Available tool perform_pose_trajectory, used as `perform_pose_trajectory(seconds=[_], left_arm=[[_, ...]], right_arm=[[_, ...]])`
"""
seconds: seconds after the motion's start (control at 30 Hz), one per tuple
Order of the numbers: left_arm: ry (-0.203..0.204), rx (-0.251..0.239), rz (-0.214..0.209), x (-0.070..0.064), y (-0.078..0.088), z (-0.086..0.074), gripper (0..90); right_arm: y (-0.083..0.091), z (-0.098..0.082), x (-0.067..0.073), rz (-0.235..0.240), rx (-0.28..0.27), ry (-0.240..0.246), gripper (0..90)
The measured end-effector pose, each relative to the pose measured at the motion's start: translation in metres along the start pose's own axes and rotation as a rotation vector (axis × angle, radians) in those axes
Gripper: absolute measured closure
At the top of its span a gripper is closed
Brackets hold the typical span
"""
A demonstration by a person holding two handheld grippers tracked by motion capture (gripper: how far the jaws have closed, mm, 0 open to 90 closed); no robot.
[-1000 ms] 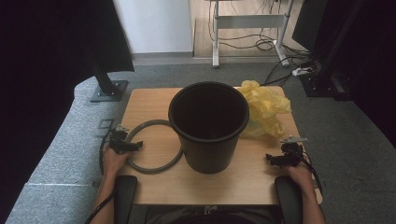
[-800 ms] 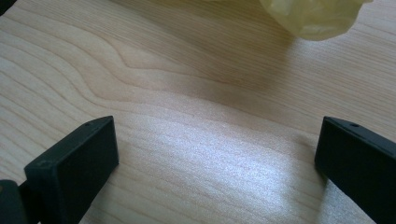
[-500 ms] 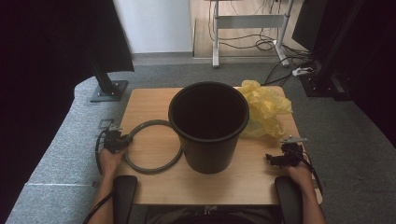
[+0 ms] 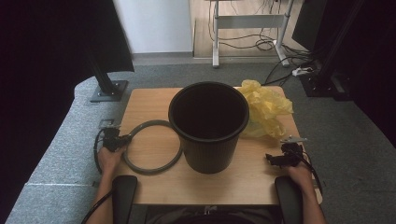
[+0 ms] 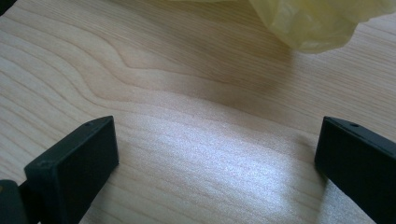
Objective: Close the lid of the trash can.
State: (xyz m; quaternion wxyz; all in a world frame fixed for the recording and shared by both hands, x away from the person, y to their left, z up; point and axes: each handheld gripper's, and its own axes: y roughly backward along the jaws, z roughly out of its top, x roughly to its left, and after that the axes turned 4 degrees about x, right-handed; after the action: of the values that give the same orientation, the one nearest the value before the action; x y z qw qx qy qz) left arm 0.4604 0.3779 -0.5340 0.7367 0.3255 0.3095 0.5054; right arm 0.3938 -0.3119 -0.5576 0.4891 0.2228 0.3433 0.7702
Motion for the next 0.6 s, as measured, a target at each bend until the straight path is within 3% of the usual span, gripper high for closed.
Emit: perform_pose_trajectory(seconds=[0.37,0.6], left_arm=[[0.04,0.017,-0.035,0.011,0.015,0.004,78.9],[0.015,0.027,-0.056,0.01,0.029,0.013,78.8]], right_arm=[[0.0,0.0,0.0,0.0,0.0,0.0,0.0],[0.0,0.0,0.0,0.0,0.0,0.0,0.0]])
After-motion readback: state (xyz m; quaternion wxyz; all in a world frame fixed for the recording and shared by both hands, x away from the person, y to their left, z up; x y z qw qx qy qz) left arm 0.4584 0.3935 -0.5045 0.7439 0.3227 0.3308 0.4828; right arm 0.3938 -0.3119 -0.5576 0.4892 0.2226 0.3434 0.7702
